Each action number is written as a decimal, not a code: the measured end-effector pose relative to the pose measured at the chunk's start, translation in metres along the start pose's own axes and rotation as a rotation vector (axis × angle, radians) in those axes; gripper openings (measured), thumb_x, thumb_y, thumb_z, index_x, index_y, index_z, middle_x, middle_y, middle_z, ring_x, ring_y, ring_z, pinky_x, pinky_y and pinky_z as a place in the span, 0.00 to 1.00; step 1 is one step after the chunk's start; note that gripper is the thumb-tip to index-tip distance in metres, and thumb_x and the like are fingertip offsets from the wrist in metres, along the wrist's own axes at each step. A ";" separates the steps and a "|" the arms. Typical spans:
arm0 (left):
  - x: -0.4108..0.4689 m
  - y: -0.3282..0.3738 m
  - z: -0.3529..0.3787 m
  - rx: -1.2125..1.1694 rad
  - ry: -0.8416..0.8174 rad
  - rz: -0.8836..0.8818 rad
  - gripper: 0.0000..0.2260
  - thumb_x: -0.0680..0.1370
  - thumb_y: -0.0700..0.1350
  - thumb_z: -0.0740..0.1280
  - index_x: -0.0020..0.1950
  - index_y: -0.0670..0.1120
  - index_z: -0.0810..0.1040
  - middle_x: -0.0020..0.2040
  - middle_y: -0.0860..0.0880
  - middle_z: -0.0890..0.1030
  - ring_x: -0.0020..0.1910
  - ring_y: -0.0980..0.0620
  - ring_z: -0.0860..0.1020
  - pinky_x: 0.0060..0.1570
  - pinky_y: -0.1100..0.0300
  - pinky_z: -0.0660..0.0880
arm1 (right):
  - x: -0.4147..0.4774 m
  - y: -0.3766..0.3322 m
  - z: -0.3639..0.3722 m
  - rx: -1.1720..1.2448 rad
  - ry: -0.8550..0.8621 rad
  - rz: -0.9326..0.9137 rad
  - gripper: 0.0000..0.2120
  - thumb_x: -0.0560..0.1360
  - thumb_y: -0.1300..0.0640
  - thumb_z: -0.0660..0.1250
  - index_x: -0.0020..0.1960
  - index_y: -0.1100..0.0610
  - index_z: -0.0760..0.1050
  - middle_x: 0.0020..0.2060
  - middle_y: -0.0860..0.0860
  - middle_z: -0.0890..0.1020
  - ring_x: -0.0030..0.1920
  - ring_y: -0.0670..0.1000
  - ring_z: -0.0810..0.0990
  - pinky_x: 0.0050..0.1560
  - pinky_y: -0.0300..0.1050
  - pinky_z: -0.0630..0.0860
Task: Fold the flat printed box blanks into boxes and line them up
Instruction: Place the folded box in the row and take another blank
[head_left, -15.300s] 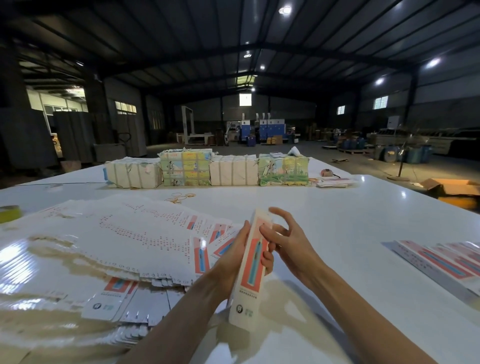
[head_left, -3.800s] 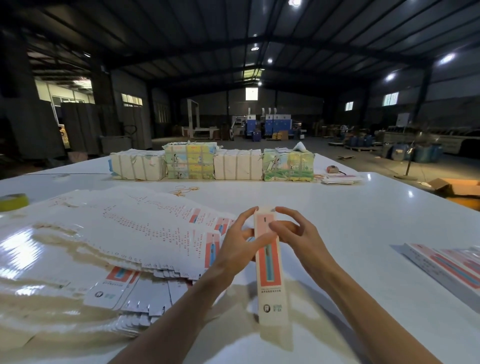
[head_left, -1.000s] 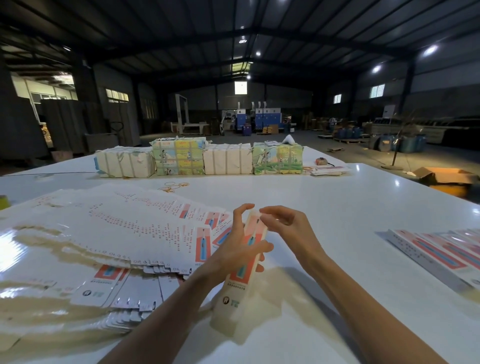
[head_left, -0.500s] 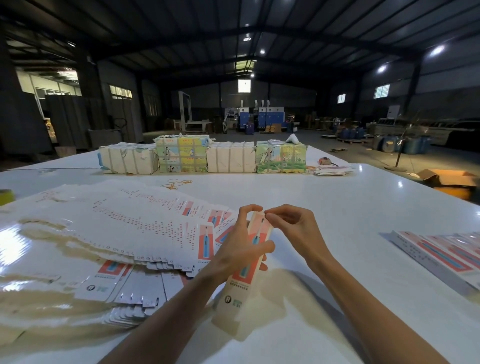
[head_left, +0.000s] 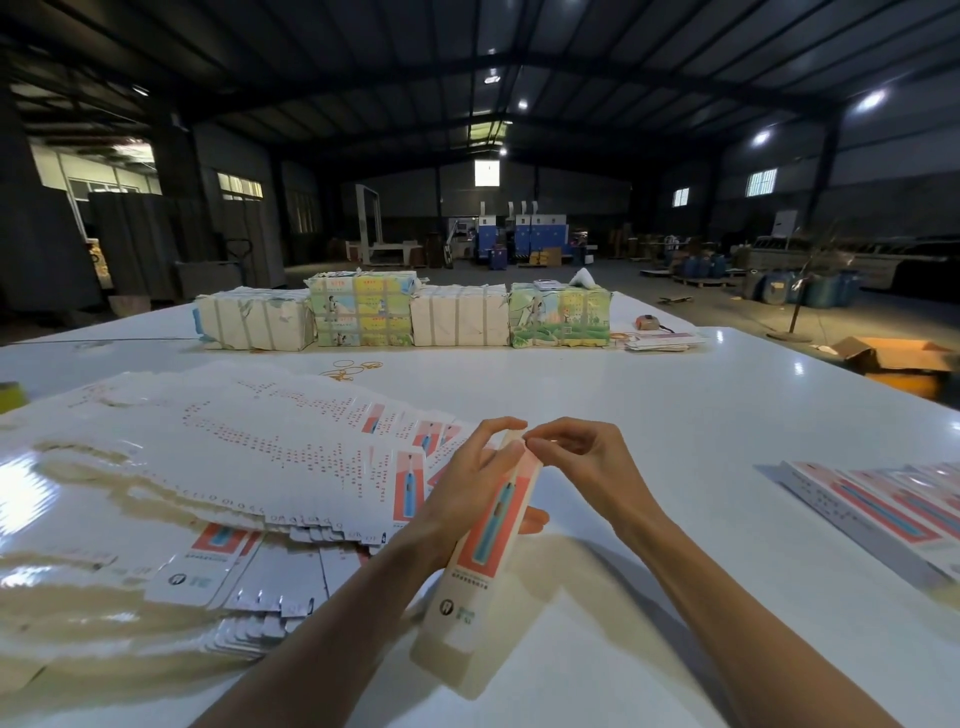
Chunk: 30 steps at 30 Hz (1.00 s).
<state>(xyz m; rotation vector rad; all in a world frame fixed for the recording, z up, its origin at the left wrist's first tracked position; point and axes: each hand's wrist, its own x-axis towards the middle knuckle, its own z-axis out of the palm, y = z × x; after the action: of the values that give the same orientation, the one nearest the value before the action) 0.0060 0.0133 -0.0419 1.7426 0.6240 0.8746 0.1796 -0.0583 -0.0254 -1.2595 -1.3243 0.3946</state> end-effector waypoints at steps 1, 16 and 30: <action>0.000 0.000 -0.001 -0.003 -0.008 0.000 0.24 0.70 0.74 0.69 0.64 0.72 0.72 0.48 0.52 0.87 0.45 0.42 0.88 0.45 0.43 0.86 | 0.000 0.000 0.000 -0.033 -0.003 -0.024 0.04 0.80 0.59 0.74 0.49 0.54 0.88 0.42 0.46 0.89 0.46 0.51 0.88 0.51 0.41 0.83; 0.008 0.002 -0.004 -0.125 0.119 0.004 0.08 0.80 0.58 0.71 0.58 0.63 0.76 0.46 0.47 0.88 0.44 0.43 0.88 0.45 0.48 0.86 | -0.003 -0.003 0.016 0.211 0.097 0.044 0.04 0.80 0.60 0.74 0.52 0.56 0.87 0.46 0.49 0.89 0.49 0.51 0.88 0.51 0.41 0.84; 0.010 0.000 -0.001 -0.136 0.172 0.053 0.08 0.81 0.54 0.71 0.58 0.54 0.81 0.43 0.51 0.87 0.45 0.48 0.88 0.37 0.61 0.83 | -0.002 0.003 0.000 0.071 0.041 0.029 0.06 0.81 0.54 0.73 0.47 0.53 0.88 0.42 0.47 0.88 0.46 0.52 0.88 0.46 0.37 0.82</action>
<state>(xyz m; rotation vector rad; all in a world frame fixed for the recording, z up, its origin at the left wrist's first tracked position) 0.0108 0.0218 -0.0393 1.5780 0.6182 1.0873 0.1807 -0.0588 -0.0289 -1.2225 -1.2476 0.4306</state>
